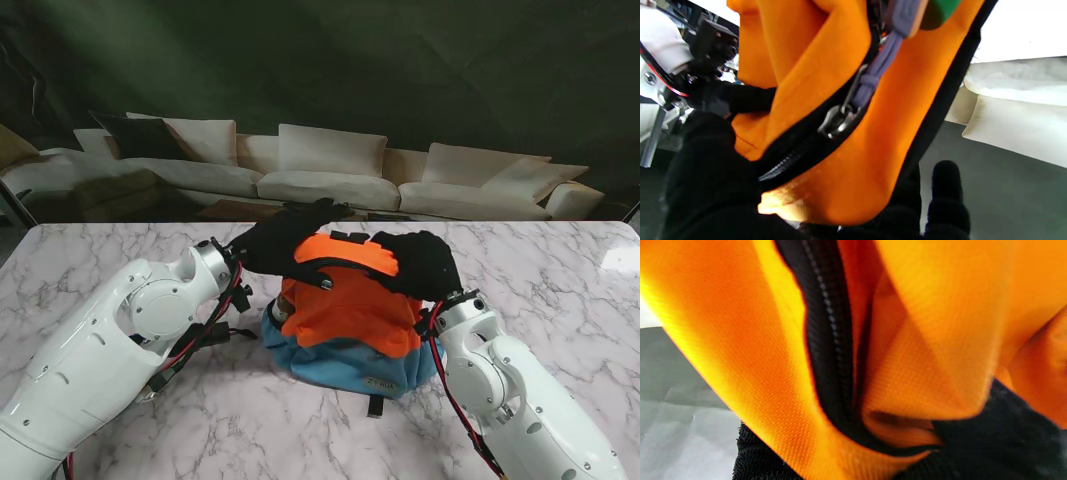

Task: Put the umbrella and water cup into the side pockets of the backpack

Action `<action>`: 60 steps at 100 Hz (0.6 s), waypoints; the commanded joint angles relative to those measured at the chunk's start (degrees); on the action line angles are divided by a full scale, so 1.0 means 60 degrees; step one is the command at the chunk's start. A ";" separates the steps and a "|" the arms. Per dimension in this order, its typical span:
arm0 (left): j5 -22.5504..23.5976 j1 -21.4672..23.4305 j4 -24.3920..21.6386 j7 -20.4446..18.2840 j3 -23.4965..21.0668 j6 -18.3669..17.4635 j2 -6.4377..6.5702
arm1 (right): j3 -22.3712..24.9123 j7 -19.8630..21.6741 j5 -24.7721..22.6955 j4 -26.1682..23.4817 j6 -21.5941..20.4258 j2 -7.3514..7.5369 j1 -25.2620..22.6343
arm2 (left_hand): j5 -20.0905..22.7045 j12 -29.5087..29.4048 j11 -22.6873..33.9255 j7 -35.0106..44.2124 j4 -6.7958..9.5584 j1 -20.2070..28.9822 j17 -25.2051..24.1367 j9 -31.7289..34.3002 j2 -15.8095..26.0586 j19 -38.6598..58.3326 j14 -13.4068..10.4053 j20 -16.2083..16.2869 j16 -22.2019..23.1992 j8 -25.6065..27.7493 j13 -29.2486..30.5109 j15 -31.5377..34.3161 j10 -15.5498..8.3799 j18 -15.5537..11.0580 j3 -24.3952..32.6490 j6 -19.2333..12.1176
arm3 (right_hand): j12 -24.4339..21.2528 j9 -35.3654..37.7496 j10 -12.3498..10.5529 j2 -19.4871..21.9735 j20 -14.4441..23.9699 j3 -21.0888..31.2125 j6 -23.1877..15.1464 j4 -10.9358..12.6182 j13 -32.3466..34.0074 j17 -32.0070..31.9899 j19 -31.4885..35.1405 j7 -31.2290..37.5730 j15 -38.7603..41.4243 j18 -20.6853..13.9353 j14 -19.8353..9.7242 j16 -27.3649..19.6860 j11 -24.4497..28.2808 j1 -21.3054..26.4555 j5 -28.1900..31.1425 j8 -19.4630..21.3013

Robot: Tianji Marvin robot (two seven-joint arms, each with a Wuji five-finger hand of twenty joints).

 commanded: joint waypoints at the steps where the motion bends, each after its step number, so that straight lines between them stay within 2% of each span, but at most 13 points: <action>1: 0.0028 -0.0149 0.0093 -0.0212 0.0084 0.0103 -0.0086 | -0.0025 0.0055 -0.0036 -0.0154 -0.0119 0.0006 -0.0177 | -0.0362 0.0085 0.0049 -0.0092 0.0204 0.0654 0.0051 0.0460 -0.0135 0.0470 0.0025 0.0174 0.0135 -0.0121 0.0282 0.0196 0.0160 -0.0339 0.0277 0.0297 | -0.0128 -0.0199 -0.0124 0.1027 0.0040 0.0728 -0.1285 0.0449 -0.0155 -0.0152 -0.0082 0.0638 -0.0062 -0.0070 -0.0304 -0.0090 -0.0275 0.1261 0.0220 -0.0153; 5: 0.0089 -0.0218 0.0168 -0.0193 0.0164 0.0190 -0.0101 | 0.0008 0.0111 -0.0040 -0.0222 -0.0187 0.0018 -0.0226 | -0.0360 0.0156 0.0105 -0.0057 0.0237 0.1133 0.0137 0.0742 0.0072 0.0772 0.0065 0.0229 0.0172 -0.0014 0.0335 0.0245 0.0154 -0.0439 0.0309 0.0307 | -0.0130 -0.0193 -0.0130 0.1022 0.0040 0.0725 -0.1278 0.0443 -0.0153 -0.0154 -0.0087 0.0637 -0.0068 -0.0070 -0.0304 -0.0089 -0.0291 0.1259 0.0222 -0.0163; 12: 0.0175 -0.0271 0.0207 -0.0149 0.0283 0.0491 -0.0126 | 0.0112 0.0307 -0.0049 -0.0339 -0.0393 0.0054 -0.0312 | -0.0368 0.0448 0.0298 0.0068 0.0368 0.3279 0.0587 0.1688 0.0937 0.1730 -0.0057 0.0258 0.0360 0.1046 0.0937 0.0576 -0.0022 -0.0719 0.0363 0.0174 | -0.0133 -0.0202 -0.0131 0.1027 0.0042 0.0704 -0.1245 0.0431 -0.0183 -0.0153 -0.0091 0.0613 -0.0095 -0.0069 -0.0303 -0.0092 -0.0327 0.1206 0.0197 -0.0194; 15: 0.0191 -0.0305 0.0259 -0.0110 0.0333 0.0518 -0.0139 | 0.0155 0.0387 -0.0046 -0.0387 -0.0468 0.0068 -0.0351 | -0.0272 0.0582 0.0436 0.0300 0.0411 0.3891 0.0746 0.1995 0.1216 0.2123 -0.0165 0.0305 0.0442 0.1484 0.1184 0.0728 -0.0143 -0.0818 0.0420 0.0041 | -0.0145 -0.0242 -0.0113 0.1029 0.0042 0.0662 -0.1203 0.0418 -0.0216 -0.0158 -0.0097 0.0589 -0.0122 -0.0071 -0.0295 -0.0099 -0.0367 0.1115 0.0166 -0.0216; 19: 0.0165 -0.0341 0.0303 -0.0104 0.0385 0.0572 -0.0147 | 0.0229 0.0525 -0.0044 -0.0460 -0.0567 0.0091 -0.0414 | 0.0284 0.0772 0.0698 0.0636 0.0467 0.4538 0.1150 0.2598 0.1478 0.2598 -0.0367 0.0378 0.0556 0.1798 0.1727 0.0970 -0.0363 -0.1012 0.0568 -0.0223 | -0.0140 -0.0354 -0.0066 0.1033 0.0025 0.0563 -0.1117 0.0455 -0.0314 -0.0218 -0.0166 0.0525 -0.0244 -0.0065 -0.0276 -0.0128 -0.0464 0.0819 0.0071 -0.0261; 23: 0.0118 -0.0354 0.0341 -0.0098 0.0431 0.0628 -0.0161 | 0.0324 0.0696 -0.0015 -0.0525 -0.0720 0.0115 -0.0484 | 0.0897 0.0947 0.0965 0.0981 0.0483 0.5048 0.1511 0.3037 0.1681 0.3087 -0.0545 0.0415 0.0656 0.2033 0.2199 0.1157 -0.0588 -0.1200 0.0671 -0.0382 | -0.0120 -0.0691 0.0023 0.1077 0.0007 0.0308 -0.0957 0.0553 -0.0542 -0.0326 -0.0283 0.0403 -0.0493 -0.0024 -0.0246 -0.0174 -0.0591 0.0032 -0.0145 -0.0290; 29: 0.0091 -0.0388 0.0424 0.0000 0.0493 0.0635 -0.0190 | 0.0455 0.0956 0.0249 -0.0578 -0.1048 0.0126 -0.0570 | 0.1762 0.1266 0.1458 0.1738 0.0515 0.5651 0.1920 0.3373 0.1952 0.3663 -0.0800 0.0368 0.0845 0.2631 0.2700 0.1403 -0.0895 -0.1517 0.0771 -0.1175 | -0.0215 -0.1340 0.0210 0.1121 -0.0028 -0.0027 -0.0679 0.0735 -0.1113 -0.0615 -0.0527 0.0161 -0.1011 0.0072 -0.0156 -0.0284 -0.0815 -0.1001 -0.0558 -0.0278; 31: 0.0099 -0.0394 0.0446 0.0052 0.0512 0.0648 -0.0202 | 0.0492 0.1040 0.0365 -0.0593 -0.1144 0.0127 -0.0595 | 0.2091 0.1390 0.1687 0.2156 0.0525 0.5854 0.2056 0.3485 0.2020 0.3870 -0.0879 0.0372 0.0945 0.2984 0.2900 0.1528 -0.0972 -0.1589 0.0825 -0.1390 | -0.0277 -0.1664 0.0290 0.1209 0.0009 -0.0187 -0.0498 0.0839 -0.1380 -0.0775 -0.0668 -0.0311 -0.1311 0.0096 -0.0121 -0.0299 -0.0923 -0.1337 -0.0620 -0.0028; 36: 0.0139 -0.0421 0.0501 0.0165 0.0550 0.0645 -0.0227 | 0.0584 0.1229 0.0572 -0.0657 -0.1300 0.0133 -0.0679 | 0.2899 0.1655 0.2236 0.3263 0.0442 0.6006 0.2485 0.4104 0.1760 0.4328 -0.1057 0.0355 0.1194 0.4458 0.3490 0.1846 -0.1185 -0.1767 0.1576 -0.1870 | -0.0404 -0.2413 0.0436 0.1546 0.0076 -0.0459 -0.0085 0.1181 -0.2045 -0.1166 -0.0969 -0.1504 -0.1867 0.0174 -0.0048 -0.0417 -0.1167 -0.2042 -0.0746 0.0673; 39: 0.0098 -0.0437 0.0533 0.0211 0.0577 0.0646 -0.0246 | 0.0634 0.1266 0.0617 -0.0682 -0.1380 0.0136 -0.0725 | 0.3364 0.1753 0.2490 0.3689 0.0315 0.6010 0.2671 0.4443 0.1606 0.4541 -0.1116 0.0382 0.1329 0.4942 0.3781 0.2034 -0.1276 -0.1794 0.2081 -0.2102 | -0.0486 -0.2898 0.0492 0.1730 0.0125 -0.0490 0.0107 0.1624 -0.2437 -0.1377 -0.1140 -0.2179 -0.2149 0.0180 -0.0029 -0.0524 -0.1284 -0.2442 -0.0897 0.1248; 41: 0.0074 -0.0448 0.0565 0.0280 0.0601 0.0640 -0.0265 | 0.0671 0.1265 0.0620 -0.0690 -0.1452 0.0139 -0.0750 | 0.3605 0.1942 0.2719 0.4017 0.0226 0.6013 0.2758 0.4646 0.1559 0.4710 -0.1140 0.0429 0.1448 0.5198 0.3943 0.2191 -0.1348 -0.1811 0.2381 -0.2191 | -0.0522 -0.3167 0.0514 0.1770 0.0122 -0.0529 0.0178 0.1761 -0.2673 -0.1507 -0.1219 -0.2368 -0.2281 0.0182 -0.0028 -0.0576 -0.1361 -0.2604 -0.1046 0.1384; 48: 0.0102 -0.0501 0.0657 0.0505 0.0672 0.0618 -0.0319 | 0.0824 0.1233 0.0619 -0.0734 -0.1716 0.0141 -0.0856 | 0.4212 0.3137 0.3110 0.5242 0.0040 0.6014 0.3107 0.5525 0.1538 0.5289 -0.1200 0.0566 0.1928 0.5654 0.4504 0.2718 -0.1530 -0.1824 0.2858 -0.2272 | -0.0651 -0.3983 0.0563 0.1823 0.0065 -0.0811 0.0336 0.1794 -0.3402 -0.1911 -0.1527 -0.2788 -0.2730 0.0222 -0.0024 -0.0789 -0.1584 -0.2830 -0.1647 0.1517; 60: 0.0219 -0.0576 0.0754 0.0784 0.0750 0.0694 -0.0385 | 0.1218 0.1081 0.0624 -0.0959 -0.2142 0.0121 -0.1180 | 0.4556 0.3593 0.3304 0.6777 -0.0022 0.6015 0.3133 0.5874 0.1687 0.5513 -0.1262 0.0588 0.2361 0.5891 0.4696 0.3083 -0.1645 -0.1768 0.2960 -0.2140 | -0.0833 -0.4482 0.0634 0.1890 0.0060 -0.1086 0.0327 0.1874 -0.3915 -0.2261 -0.1820 -0.3038 -0.2983 0.0284 0.0021 -0.0977 -0.1685 -0.2754 -0.1861 0.1654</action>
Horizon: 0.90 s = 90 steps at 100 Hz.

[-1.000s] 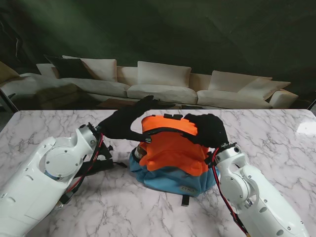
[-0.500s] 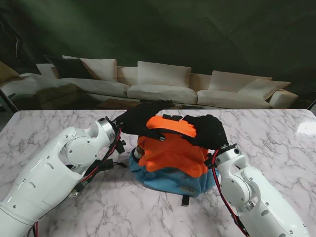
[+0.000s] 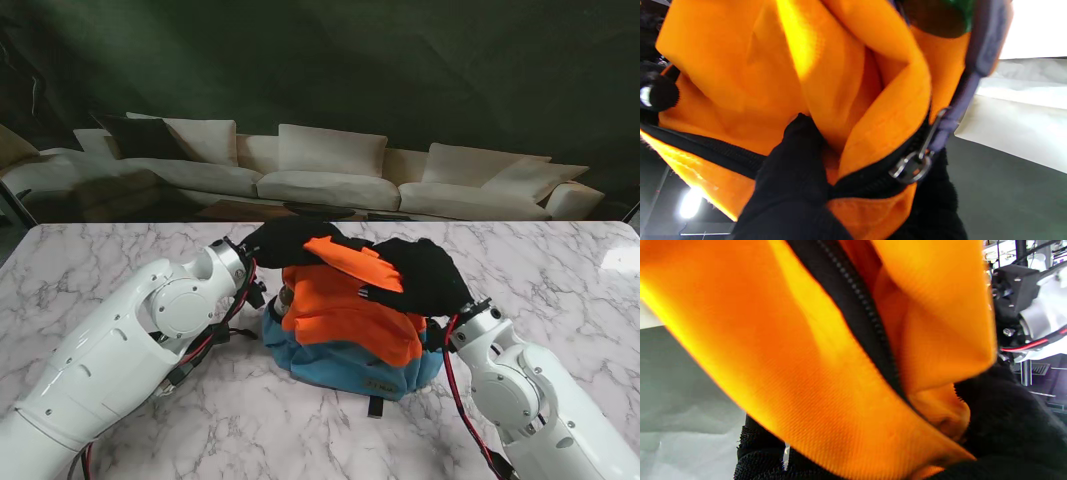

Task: Put the umbrella and water cup into the side pockets of the backpack

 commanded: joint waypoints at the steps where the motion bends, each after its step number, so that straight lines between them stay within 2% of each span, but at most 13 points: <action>1: 0.0118 -0.0101 0.0121 -0.0044 0.0026 0.0133 -0.0089 | 0.0186 -0.0171 0.0034 -0.0255 -0.0214 0.0012 -0.0312 | 0.0615 0.0262 0.0200 0.1004 0.0391 0.1436 0.0092 0.0319 0.0769 0.0539 -0.0054 0.0216 0.0209 0.0261 0.0204 0.0279 -0.0156 -0.0214 0.1879 -0.0204 | -0.0119 -0.0477 0.0034 0.0451 0.0052 -0.0204 -0.1234 0.0234 -0.0484 -0.0263 -0.0209 -0.0460 -0.0295 0.0140 0.0033 -0.0191 -0.0215 -0.0167 -0.0382 0.0235; 4: 0.0144 -0.0137 0.0149 -0.0059 0.0039 0.0156 -0.0086 | 0.0313 -0.0289 -0.0037 -0.0318 -0.0309 0.0005 -0.0412 | 0.0578 0.0277 0.0219 0.1104 0.0397 0.1436 0.0039 0.0334 0.0787 0.0499 0.0039 0.0193 0.0230 0.0233 0.0146 0.0262 -0.0110 -0.0135 0.1846 -0.0192 | -0.0142 -0.0511 0.0034 0.0452 0.0047 -0.0217 -0.1249 0.0239 -0.0525 -0.0298 -0.0246 -0.0477 -0.0318 0.0156 0.0028 -0.0208 -0.0238 -0.0184 -0.0383 0.0243; 19: 0.0214 -0.0249 0.0294 -0.0033 0.0041 0.0124 -0.0088 | 0.0988 -0.0735 -0.0330 -0.0582 -0.0612 -0.0030 -0.0906 | 0.0566 0.0369 0.0282 0.1344 0.0399 0.1436 -0.0009 0.0372 0.0831 0.0472 -0.0036 0.0166 0.0266 0.0212 0.0131 0.0276 -0.0292 -0.0147 0.1800 -0.0220 | -0.0224 -0.0456 -0.0008 0.0453 0.0049 -0.0251 -0.1334 0.0267 -0.0577 -0.0350 -0.0347 -0.0531 -0.0398 0.0173 0.0004 -0.0282 -0.0287 -0.0237 -0.0321 0.0278; 34: 0.0200 -0.0169 0.0217 0.0028 -0.0108 0.0000 -0.0087 | 0.1533 -0.1214 -0.0226 -0.0625 -0.0392 -0.0137 -0.1280 | 0.0580 0.0449 0.0322 0.1516 0.0413 0.1436 -0.0038 0.0428 0.0857 0.0483 -0.0080 0.0164 0.0296 0.0222 0.0144 0.0317 -0.0358 -0.0158 0.1767 -0.0253 | -0.0256 -0.0287 -0.0004 0.0699 0.0057 -0.0216 -0.1359 0.0290 -0.0476 -0.0357 -0.0410 -0.0493 -0.0386 0.0214 0.0026 -0.0296 -0.0280 -0.0046 -0.0126 0.0325; 42: 0.0191 -0.0093 0.0119 0.0021 -0.0194 -0.0138 -0.0072 | 0.1780 -0.1614 -0.0355 -0.0474 -0.0069 -0.0180 -0.1349 | 0.0572 0.0468 0.0309 0.1559 0.0418 0.1436 -0.0068 0.0427 0.0870 0.0454 -0.0087 0.0151 0.0299 0.0205 0.0125 0.0312 -0.0388 -0.0187 0.1748 -0.0266 | -0.0285 -0.0125 -0.0023 0.1110 0.0106 -0.0388 -0.1368 0.0284 -0.0403 -0.0317 -0.0429 -0.0466 -0.0351 0.0186 0.0017 -0.0293 -0.0270 0.0506 -0.0024 0.0378; 45: 0.0178 -0.0062 0.0073 -0.0007 -0.0227 -0.0189 -0.0061 | 0.1872 -0.1721 -0.0456 -0.0401 0.0087 -0.0183 -0.1369 | 0.0564 0.0468 0.0303 0.1557 0.0417 0.1436 -0.0070 0.0425 0.0871 0.0446 -0.0092 0.0147 0.0298 0.0195 0.0121 0.0307 -0.0376 -0.0197 0.1736 -0.0267 | -0.0298 -0.0111 -0.0039 0.1219 0.0140 -0.0516 -0.1422 -0.0024 -0.0401 -0.0316 -0.0443 -0.0298 -0.0355 0.0184 0.0023 -0.0305 -0.0259 0.0926 -0.0065 0.0101; 51: 0.0170 -0.0002 0.0004 -0.0034 -0.0280 -0.0296 -0.0046 | 0.2007 -0.1921 -0.0719 -0.0196 0.0464 -0.0172 -0.1357 | 0.0545 0.0463 0.0285 0.1542 0.0420 0.1436 -0.0090 0.0413 0.0872 0.0413 -0.0096 0.0134 0.0290 0.0166 0.0108 0.0288 -0.0371 -0.0211 0.1710 -0.0273 | -0.0327 -0.0162 -0.0008 0.1426 0.0148 -0.0590 -0.1543 -0.0216 -0.0430 -0.0346 -0.0484 -0.0047 -0.0363 0.0181 0.0035 -0.0313 -0.0289 0.1260 -0.0202 -0.0196; 54: 0.0179 0.0022 -0.0021 -0.0024 -0.0298 -0.0352 -0.0043 | 0.2049 -0.1956 -0.0852 -0.0078 0.0672 -0.0156 -0.1331 | 0.0544 0.0459 0.0278 0.1541 0.0422 0.1437 -0.0098 0.0412 0.0879 0.0394 -0.0090 0.0126 0.0288 0.0156 0.0106 0.0280 -0.0377 -0.0215 0.1694 -0.0273 | -0.0339 -0.0229 -0.0001 0.1425 0.0159 -0.0652 -0.1617 -0.0244 -0.0486 -0.0404 -0.0524 0.0314 -0.0379 0.0168 0.0054 -0.0327 -0.0267 0.1528 -0.0341 -0.0563; 68: 0.0220 0.0112 -0.0136 0.0039 -0.0350 -0.0550 -0.0037 | 0.2052 -0.1380 -0.1331 0.0434 0.1428 0.0012 -0.1151 | 0.0545 0.0438 0.0251 0.1501 0.0441 0.1437 -0.0111 0.0410 0.0895 0.0332 -0.0090 0.0105 0.0274 0.0077 0.0090 0.0242 -0.0404 -0.0221 0.1651 -0.0289 | -0.0564 -0.0502 -0.0103 0.1329 0.0114 -0.0348 -0.1822 -0.0274 -0.0746 -0.0560 -0.0680 0.0208 -0.0602 0.0184 0.0090 -0.0450 -0.0626 0.1885 -0.0798 -0.0888; 73: 0.0220 0.0123 -0.0176 0.0062 -0.0349 -0.0588 -0.0040 | 0.1989 -0.1015 -0.1480 0.0616 0.1588 0.0088 -0.1061 | 0.0547 0.0436 0.0249 0.1504 0.0446 0.1437 -0.0118 0.0411 0.0895 0.0322 -0.0093 0.0103 0.0272 0.0069 0.0084 0.0233 -0.0399 -0.0220 0.1646 -0.0293 | -0.0767 -0.0634 -0.0214 0.1373 0.0073 -0.0146 -0.1877 -0.0110 -0.0875 -0.0651 -0.0804 -0.0241 -0.0775 0.0211 0.0116 -0.0558 -0.0872 0.1678 -0.1050 -0.1064; 78: 0.0223 0.0099 -0.0204 0.0062 -0.0329 -0.0618 -0.0041 | 0.1926 -0.0721 -0.1674 0.0809 0.1580 0.0170 -0.0974 | 0.0544 0.0434 0.0246 0.1506 0.0445 0.1436 -0.0132 0.0408 0.0898 0.0306 -0.0095 0.0099 0.0269 0.0064 0.0071 0.0223 -0.0418 -0.0215 0.1627 -0.0311 | -0.0914 -0.0706 -0.0300 0.1406 0.0034 -0.0081 -0.2033 -0.0079 -0.1000 -0.0770 -0.0935 -0.0472 -0.0922 0.0237 0.0141 -0.0641 -0.1021 0.1629 -0.1131 -0.1045; 84: 0.0201 0.0023 -0.0238 -0.0058 -0.0286 -0.0643 -0.0020 | 0.1827 -0.0431 -0.1834 0.0981 0.1508 0.0249 -0.0893 | 0.0534 0.0409 0.0211 0.1501 0.0458 0.1437 -0.0186 0.0392 0.0878 0.0235 -0.0082 0.0077 0.0249 0.0046 0.0037 0.0178 -0.0427 -0.0182 0.1612 -0.0301 | -0.1102 -0.0845 -0.0315 0.1468 -0.0005 -0.0032 -0.2182 0.0214 -0.1185 -0.0915 -0.1123 -0.0925 -0.1131 0.0280 0.0156 -0.0749 -0.1228 0.1345 -0.1273 -0.0935; 90: 0.0216 -0.0094 -0.0236 -0.0134 -0.0222 -0.0692 -0.0010 | 0.1699 -0.0120 -0.1852 0.1074 0.1393 0.0303 -0.0831 | 0.0541 0.0378 0.0180 0.1446 0.0472 0.1437 -0.0218 0.0385 0.0887 0.0176 -0.0075 0.0061 0.0227 -0.0018 0.0017 0.0130 -0.0447 -0.0164 0.1618 -0.0321 | -0.1239 -0.0931 -0.0388 0.1451 -0.0044 -0.0017 -0.2388 0.0233 -0.1339 -0.1033 -0.1309 -0.1163 -0.1311 0.0304 0.0158 -0.0838 -0.1403 0.1397 -0.1345 -0.0838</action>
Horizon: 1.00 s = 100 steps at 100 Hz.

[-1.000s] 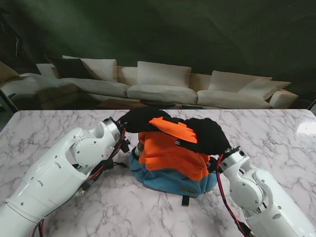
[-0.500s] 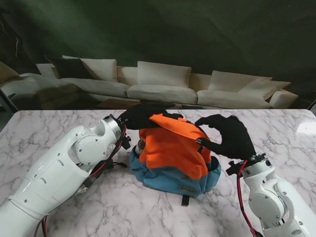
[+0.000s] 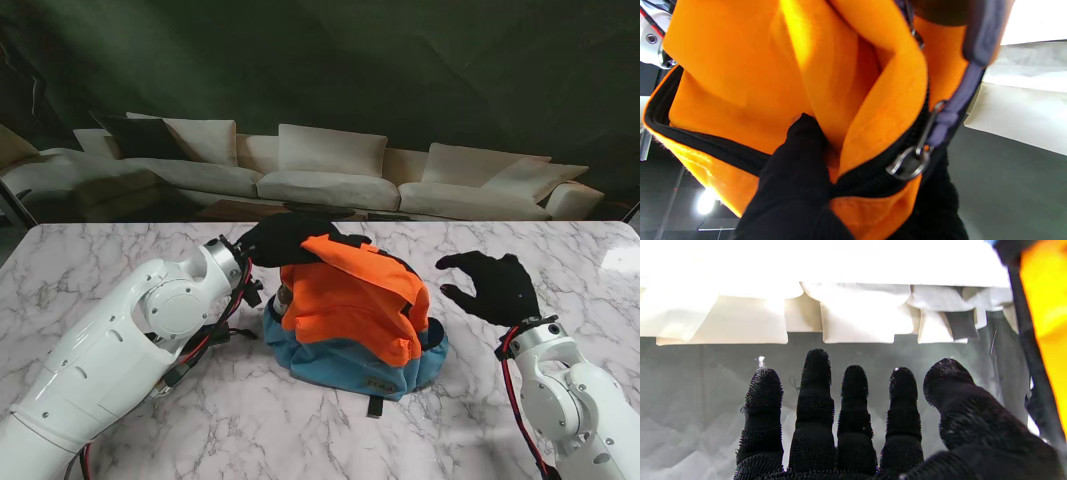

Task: Put the umbrella and water cup into the side pockets of the backpack

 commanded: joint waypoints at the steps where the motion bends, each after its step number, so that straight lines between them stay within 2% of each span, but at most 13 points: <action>1: -0.0026 -0.0255 -0.0143 -0.0236 0.0082 -0.0095 -0.0016 | -0.0161 0.0212 0.0119 0.0123 -0.0177 0.0076 0.0001 | 0.0532 0.0019 0.0061 0.0948 0.0615 0.1303 -0.0148 0.0176 0.0891 0.0081 -0.0074 0.0058 0.0005 0.0025 0.0007 0.0059 -0.0250 -0.0161 0.1505 -0.0606 | -0.0194 -0.0342 -0.0256 0.0383 -0.0067 0.0254 -0.0610 0.0223 -0.0324 -0.0278 -0.0294 -0.0341 -0.0363 0.0137 0.0075 -0.0196 -0.0372 -0.0024 -0.0311 0.0063; 12: -0.0162 -0.0453 -0.0133 -0.0277 0.0215 -0.0061 -0.0045 | -0.0464 0.0797 0.0195 0.0182 -0.0557 0.0160 0.0101 | 0.0526 -0.0009 0.0022 0.0882 0.0614 0.1301 -0.0193 0.0153 0.0894 0.0023 -0.0079 0.0047 -0.0009 -0.0049 -0.0026 0.0019 -0.0246 -0.0141 0.1471 -0.0626 | -0.0302 -0.0408 -0.0375 0.0418 -0.0097 0.0262 -0.1099 0.0190 -0.0427 -0.0407 -0.0453 -0.0456 -0.0500 0.0164 0.0096 -0.0268 -0.0507 0.0061 -0.0331 0.0074; 24: -0.0213 -0.0633 -0.0072 -0.0171 0.0361 0.0005 -0.0105 | -0.0706 0.1510 0.0523 0.0043 -0.1207 0.0229 0.0099 | 0.0459 -0.0018 0.0001 0.0869 0.0617 0.1303 -0.0258 0.0095 0.0915 -0.0044 -0.0067 0.0043 -0.0017 -0.0062 -0.0075 -0.0016 -0.0271 -0.0108 0.1443 -0.0597 | -0.0500 -0.0501 -0.0581 0.0098 -0.0079 0.0330 -0.1237 0.0177 -0.0458 -0.0426 -0.0567 -0.0610 -0.0598 0.0172 0.0132 -0.0311 -0.0761 -0.0311 -0.0350 0.0024; 33: -0.0254 -0.0719 -0.0026 -0.0079 0.0463 0.0044 -0.0145 | -0.0915 0.1820 0.1055 -0.0066 -0.1728 0.0229 0.0095 | 0.0428 -0.0031 -0.0021 0.0862 0.0612 0.1303 -0.0372 0.0040 0.0915 -0.0116 -0.0063 0.0039 -0.0031 -0.0074 -0.0149 -0.0060 -0.0284 -0.0037 0.1408 -0.0608 | -0.0520 -0.0411 -0.0657 -0.0036 -0.0072 0.0368 -0.1333 0.0167 -0.0435 -0.0462 -0.0605 -0.0535 -0.0599 0.0200 0.0164 -0.0305 -0.0761 -0.0344 -0.0151 0.0050; 45: -0.0193 -0.0809 0.0065 0.0174 0.0603 -0.0017 -0.0211 | -0.1228 0.2056 0.1273 -0.0273 -0.2328 0.0258 0.0079 | 0.0372 -0.0135 -0.0135 0.0720 0.0633 0.1303 -0.0660 -0.0042 0.0996 -0.0366 -0.0022 -0.0001 -0.0092 -0.0192 -0.0323 -0.0204 -0.0392 0.0113 0.1265 -0.0776 | -0.0546 -0.0260 -0.0657 -0.0150 -0.0049 0.0448 -0.1392 0.0160 -0.0342 -0.0421 -0.0611 -0.0492 -0.0598 0.0219 0.0145 -0.0296 -0.0778 -0.0433 -0.0040 0.0060; 50: -0.0187 -0.0843 0.0125 0.0326 0.0664 -0.0026 -0.0254 | -0.1394 0.2192 0.1386 -0.0364 -0.2575 0.0275 0.0090 | 0.0341 -0.0218 -0.0225 0.0460 0.0658 0.1303 -0.0861 -0.0128 0.1049 -0.0514 -0.0232 0.0009 -0.0148 -0.0389 -0.0363 -0.0301 -0.0439 0.0223 0.1180 -0.0907 | -0.0552 -0.0193 -0.0664 -0.0173 -0.0038 0.0473 -0.1372 0.0154 -0.0292 -0.0376 -0.0607 -0.0468 -0.0594 0.0242 0.0153 -0.0291 -0.0785 -0.0485 0.0020 0.0066; 61: -0.0231 -0.0923 0.0330 0.0751 0.0837 -0.0022 -0.0385 | -0.1877 0.2466 0.1665 -0.0418 -0.3027 0.0314 0.0241 | 0.0035 -0.0429 -0.0440 -0.0831 0.0709 0.1303 -0.1288 -0.0530 0.1172 -0.0857 -0.0242 0.0099 -0.0242 -0.1212 -0.0628 -0.0561 -0.0493 0.0442 0.1011 -0.1234 | -0.0566 -0.0110 -0.0668 -0.0152 -0.0027 0.0535 -0.1360 0.0147 -0.0217 -0.0281 -0.0613 -0.0451 -0.0604 0.0227 0.0096 -0.0289 -0.0818 -0.0543 0.0069 0.0066; 72: -0.0282 -0.1003 0.0649 0.1158 0.1065 -0.0128 -0.0513 | -0.2421 0.2962 0.2118 -0.0356 -0.3168 0.0370 0.0544 | -0.0131 -0.0594 -0.0565 -0.1457 0.0747 0.1303 -0.1630 -0.0847 0.1289 -0.1138 -0.0261 0.0117 -0.0322 -0.1445 -0.0925 -0.0787 -0.0547 0.0646 0.0843 -0.1468 | -0.0572 -0.0092 -0.0682 -0.0164 -0.0025 0.0561 -0.1344 0.0142 -0.0207 -0.0250 -0.0625 -0.0462 -0.0629 0.0223 0.0089 -0.0295 -0.0841 -0.0595 0.0054 0.0059; 84: -0.0475 -0.0996 0.0970 0.1402 0.1249 -0.0379 -0.0609 | -0.2793 0.3259 0.2367 -0.0157 -0.3120 0.0410 0.0869 | 0.0735 -0.0584 -0.0522 -0.0681 0.0746 0.1302 -0.1848 -0.0706 0.1341 -0.1389 -0.0221 0.0183 -0.0406 -0.0805 -0.1028 -0.0975 -0.0648 0.0822 0.1034 -0.1523 | -0.0568 -0.0037 -0.0638 -0.0239 -0.0029 0.0573 -0.1312 0.0110 -0.0189 -0.0229 -0.0637 -0.0364 -0.0645 0.0211 0.0077 -0.0298 -0.0835 -0.0611 0.0256 0.0078; 88: -0.0501 -0.0975 0.1065 0.1430 0.1266 -0.0497 -0.0614 | -0.2780 0.3334 0.2334 -0.0169 -0.3053 0.0423 0.0879 | 0.0990 -0.0553 -0.0516 -0.0181 0.0739 0.1303 -0.1891 -0.0635 0.1381 -0.1460 -0.0291 0.0227 -0.0426 -0.0532 -0.1004 -0.1012 -0.0679 0.0856 0.1066 -0.1491 | -0.0565 -0.0012 -0.0523 -0.0342 -0.0034 0.0479 -0.1303 -0.0213 -0.0194 -0.0233 -0.0648 -0.0151 -0.0662 0.0224 0.0108 -0.0301 -0.0843 -0.0527 0.0510 -0.0044; 92: -0.0523 -0.0934 0.1138 0.1421 0.1250 -0.0617 -0.0602 | -0.2731 0.3343 0.2266 -0.0170 -0.2965 0.0428 0.0870 | 0.1141 -0.0530 -0.0517 0.0168 0.0744 0.1303 -0.1921 -0.0591 0.1381 -0.1503 -0.0313 0.0258 -0.0437 -0.0370 -0.0988 -0.1034 -0.0713 0.0875 0.1117 -0.1455 | -0.0560 0.0002 -0.0348 -0.0377 -0.0033 0.0437 -0.1220 -0.0276 -0.0182 -0.0217 -0.0643 -0.0030 -0.0660 0.0234 0.0085 -0.0301 -0.0839 -0.0555 0.0637 -0.0080; 94: -0.0521 -0.0905 0.1173 0.1423 0.1230 -0.0680 -0.0594 | -0.2691 0.3339 0.2235 -0.0175 -0.2905 0.0427 0.0851 | 0.1173 -0.0515 -0.0517 0.0361 0.0737 0.1302 -0.1925 -0.0572 0.1366 -0.1517 -0.0138 0.0277 -0.0432 -0.0280 -0.1022 -0.1043 -0.0713 0.0879 0.1151 -0.1441 | -0.0549 0.0017 -0.0195 -0.0391 -0.0033 0.0428 -0.1000 -0.0295 -0.0170 -0.0209 -0.0641 0.0092 -0.0657 0.0237 0.0081 -0.0300 -0.0822 -0.0578 0.0759 -0.0081; 100: -0.0497 -0.0789 0.1235 0.1419 0.1126 -0.0838 -0.0560 | -0.2510 0.3386 0.2149 -0.0220 -0.2692 0.0431 0.0754 | 0.1209 -0.0477 -0.0509 0.0728 0.0722 0.1303 -0.1959 -0.0520 0.1345 -0.1567 -0.0333 0.0299 -0.0445 -0.0098 -0.1010 -0.1071 -0.0731 0.0904 0.1202 -0.1436 | -0.0516 -0.0001 -0.0023 -0.0451 -0.0038 0.0436 -0.0699 -0.0322 -0.0177 -0.0222 -0.0649 0.0340 -0.0657 0.0272 0.0119 -0.0300 -0.0776 -0.0591 0.1013 -0.0073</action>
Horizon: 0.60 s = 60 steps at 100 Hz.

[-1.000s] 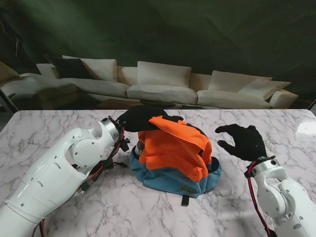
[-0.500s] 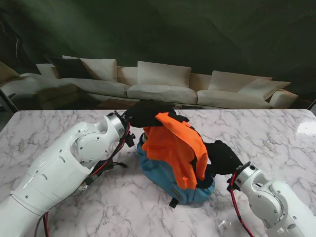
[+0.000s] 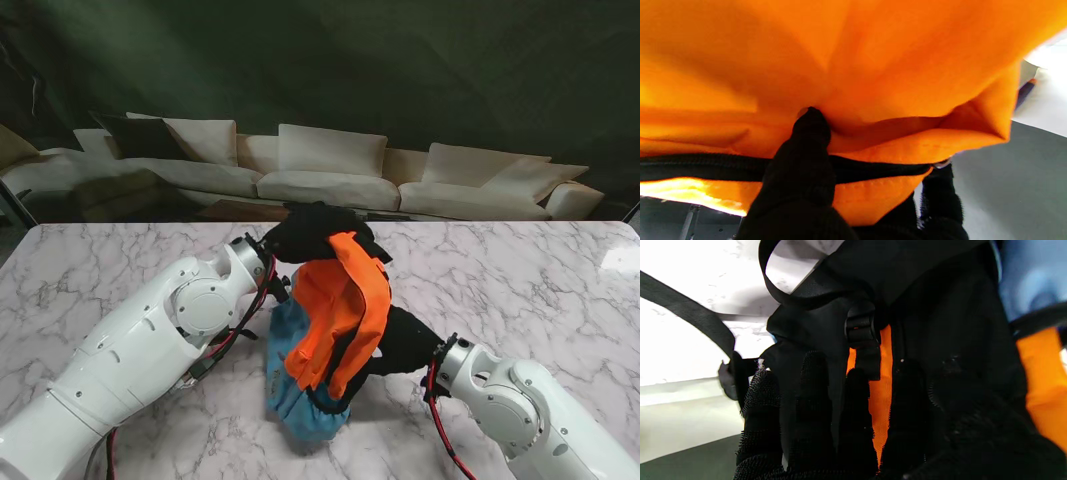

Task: Put the umbrella and water cup into the side pockets of the backpack

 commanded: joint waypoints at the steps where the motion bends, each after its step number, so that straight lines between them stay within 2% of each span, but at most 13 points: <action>1: 0.0012 0.0149 0.0018 -0.0091 -0.0136 -0.0135 -0.0022 | 0.0260 0.0047 -0.0098 -0.0072 0.0337 -0.0004 -0.0166 | 0.0965 0.0025 -0.0113 0.1538 0.0734 0.0916 -0.0189 0.0093 0.1771 -0.0141 -0.0141 0.0277 -0.0095 0.0528 -0.0021 -0.0095 -0.0355 0.0199 0.1221 -0.0399 | -0.0034 0.0091 0.0215 -0.0262 -0.0037 0.0165 -0.0189 -0.0307 -0.0071 -0.0003 -0.0085 0.0060 -0.0287 0.0214 -0.0098 -0.0084 -0.0106 -0.0317 0.0185 -0.0094; 3: 0.0030 0.0200 0.0025 -0.0089 -0.0192 -0.0181 -0.0008 | 0.0348 0.0031 -0.0156 -0.0081 0.0400 -0.0006 -0.0210 | 0.0944 0.0041 -0.0115 0.1665 0.0728 0.0915 -0.0200 0.0099 0.1765 -0.0164 -0.0043 0.0285 -0.0082 0.0597 -0.0053 -0.0092 -0.0364 0.0205 0.1244 -0.0377 | -0.0022 0.0095 0.0252 -0.0290 -0.0036 0.0166 -0.0137 -0.0325 -0.0062 0.0003 -0.0082 0.0145 -0.0281 0.0215 -0.0104 -0.0082 -0.0085 -0.0306 0.0274 -0.0090; 4: 0.0039 0.0226 0.0027 -0.0086 -0.0222 -0.0203 -0.0001 | 0.0392 0.0018 -0.0189 -0.0085 0.0431 -0.0008 -0.0234 | 0.0952 0.0046 -0.0111 0.1699 0.0726 0.0915 -0.0206 0.0109 0.1760 -0.0170 -0.0027 0.0287 -0.0079 0.0614 -0.0060 -0.0091 -0.0366 0.0212 0.1247 -0.0379 | 0.0034 0.0094 0.0265 -0.0330 -0.0038 0.0203 -0.0091 -0.0396 -0.0062 0.0024 -0.0064 0.0504 -0.0271 0.0203 -0.0099 -0.0085 -0.0018 -0.0287 0.0310 -0.0359; 13: 0.0113 0.0463 -0.0027 -0.0139 -0.0509 -0.0382 0.0078 | 0.0813 -0.0244 -0.0564 -0.0171 0.0787 -0.0045 -0.0493 | 0.0984 0.0093 -0.0109 0.2011 0.0708 0.0916 -0.0253 0.0149 0.1738 -0.0228 -0.0034 0.0317 -0.0068 0.0796 -0.0087 -0.0096 -0.0396 0.0246 0.1301 -0.0376 | 0.0073 0.0174 0.0366 -0.0371 -0.0036 0.0186 -0.0025 -0.0490 0.0014 0.0105 -0.0017 0.0963 -0.0218 0.0217 -0.0095 -0.0073 0.0054 -0.0117 0.0532 -0.0394; 23: 0.0200 0.0668 -0.0143 -0.0257 -0.0773 -0.0569 0.0164 | 0.1236 -0.0812 -0.1260 -0.0366 0.1604 -0.0111 -0.0781 | 0.1021 0.0111 -0.0116 0.2221 0.0696 0.0915 -0.0283 0.0205 0.1721 -0.0284 -0.0050 0.0333 -0.0077 0.0942 -0.0090 -0.0114 -0.0417 0.0256 0.1338 -0.0390 | 0.0138 0.0635 0.0294 -0.0474 -0.0118 0.0625 -0.0108 -0.0767 0.0298 0.0302 0.0148 0.2261 -0.0061 0.0194 -0.0086 -0.0066 0.0311 0.1682 0.0479 -0.1241; 26: 0.0226 0.0711 -0.0177 -0.0283 -0.0827 -0.0618 0.0183 | 0.1352 -0.0882 -0.1514 -0.0491 0.1938 -0.0119 -0.0878 | 0.1003 0.0116 -0.0121 0.2252 0.0690 0.0916 -0.0281 0.0211 0.1719 -0.0296 -0.0235 0.0337 -0.0083 0.0971 -0.0047 -0.0113 -0.0430 0.0252 0.1339 -0.0395 | 0.0136 0.0710 0.0323 -0.0441 -0.0131 0.0746 -0.0076 -0.0798 0.0352 0.0335 0.0164 0.2306 -0.0036 0.0214 -0.0073 -0.0060 0.0323 0.1961 0.0529 -0.1313; 30: 0.0264 0.0761 -0.0225 -0.0320 -0.0889 -0.0668 0.0207 | 0.1519 -0.0893 -0.1777 -0.0652 0.2289 -0.0120 -0.0989 | 0.0996 0.0122 -0.0127 0.2299 0.0681 0.0915 -0.0278 0.0218 0.1718 -0.0307 -0.0053 0.0345 -0.0093 0.1016 -0.0068 -0.0139 -0.0427 0.0251 0.1333 -0.0399 | 0.0125 0.0674 0.0360 -0.0394 -0.0145 0.0831 -0.0016 -0.0817 0.0319 0.0315 0.0155 0.2271 -0.0053 0.0225 -0.0052 -0.0068 0.0296 0.2123 0.0529 -0.1366; 33: 0.0288 0.0790 -0.0257 -0.0354 -0.0929 -0.0709 0.0226 | 0.1637 -0.0867 -0.1887 -0.0768 0.2500 -0.0122 -0.1060 | 0.0982 0.0123 -0.0136 0.2306 0.0679 0.0916 -0.0277 0.0221 0.1720 -0.0312 -0.0252 0.0352 -0.0099 0.1034 -0.0024 -0.0138 -0.0423 0.0251 0.1323 -0.0421 | 0.0118 0.0642 0.0392 -0.0393 -0.0152 0.0846 0.0019 -0.0843 0.0301 0.0301 0.0153 0.2234 -0.0063 0.0225 -0.0044 -0.0073 0.0279 0.2163 0.0519 -0.1395; 36: 0.0301 0.0812 -0.0285 -0.0394 -0.0961 -0.0744 0.0243 | 0.1740 -0.0860 -0.1965 -0.0860 0.2656 -0.0129 -0.1114 | 0.0984 0.0123 -0.0140 0.2307 0.0680 0.0916 -0.0280 0.0237 0.1724 -0.0318 -0.0112 0.0357 -0.0108 0.1044 -0.0032 -0.0158 -0.0431 0.0256 0.1316 -0.0424 | 0.0107 0.0570 0.0412 -0.0398 -0.0156 0.0826 0.0075 -0.0872 0.0251 0.0290 0.0155 0.2180 -0.0085 0.0211 -0.0039 -0.0082 0.0249 0.2136 0.0464 -0.1426; 45: 0.0346 0.0855 -0.0343 -0.0456 -0.1028 -0.0799 0.0273 | 0.2052 -0.1099 -0.2281 -0.1070 0.2959 -0.0163 -0.1221 | 0.0975 0.0121 -0.0158 0.2293 0.0679 0.0916 -0.0283 0.0243 0.1737 -0.0333 -0.0289 0.0370 -0.0116 0.1060 0.0028 -0.0169 -0.0437 0.0274 0.1295 -0.0435 | 0.0091 0.0372 0.0506 -0.0363 -0.0161 0.0759 0.0250 -0.0885 0.0135 0.0252 0.0176 0.1961 -0.0128 0.0186 0.0002 -0.0102 0.0199 0.1935 0.0224 -0.1499; 55: 0.0337 0.0868 -0.0374 -0.0511 -0.1057 -0.0791 0.0287 | 0.2498 -0.1451 -0.2935 -0.1468 0.3199 -0.0182 -0.1428 | 0.0977 0.0122 -0.0172 0.2246 0.0689 0.0916 -0.0291 0.0246 0.1748 -0.0353 -0.0274 0.0380 -0.0121 0.1045 0.0027 -0.0195 -0.0438 0.0281 0.1284 -0.0440 | 0.0074 0.0124 0.0574 -0.0397 -0.0243 0.1127 0.0616 -0.0604 -0.0037 0.0099 0.0106 0.1210 -0.0145 0.0197 0.0046 -0.0141 0.0216 0.1783 0.0008 -0.1325; 56: 0.0336 0.0866 -0.0374 -0.0511 -0.1056 -0.0788 0.0286 | 0.2538 -0.1507 -0.3001 -0.1511 0.3225 -0.0185 -0.1451 | 0.0981 0.0123 -0.0172 0.2241 0.0692 0.0916 -0.0290 0.0248 0.1748 -0.0355 -0.0156 0.0381 -0.0123 0.1043 0.0002 -0.0207 -0.0434 0.0280 0.1287 -0.0439 | 0.0072 0.0114 0.0574 -0.0387 -0.0250 0.1139 0.0652 -0.0597 -0.0051 0.0088 0.0095 0.1150 -0.0147 0.0203 0.0042 -0.0143 0.0214 0.1752 -0.0030 -0.1323; 60: 0.0316 0.0856 -0.0377 -0.0529 -0.1042 -0.0764 0.0286 | 0.2687 -0.1767 -0.3212 -0.1680 0.3326 -0.0206 -0.1541 | 0.0989 0.0123 -0.0178 0.2223 0.0692 0.0916 -0.0301 0.0248 0.1753 -0.0369 -0.0075 0.0389 -0.0113 0.1034 -0.0022 -0.0210 -0.0431 0.0294 0.1266 -0.0435 | 0.0046 0.0024 0.0602 -0.0384 -0.0298 0.1273 0.0827 -0.0503 -0.0127 0.0040 0.0061 0.0564 -0.0176 0.0226 0.0061 -0.0185 0.0189 0.1516 -0.0058 -0.0926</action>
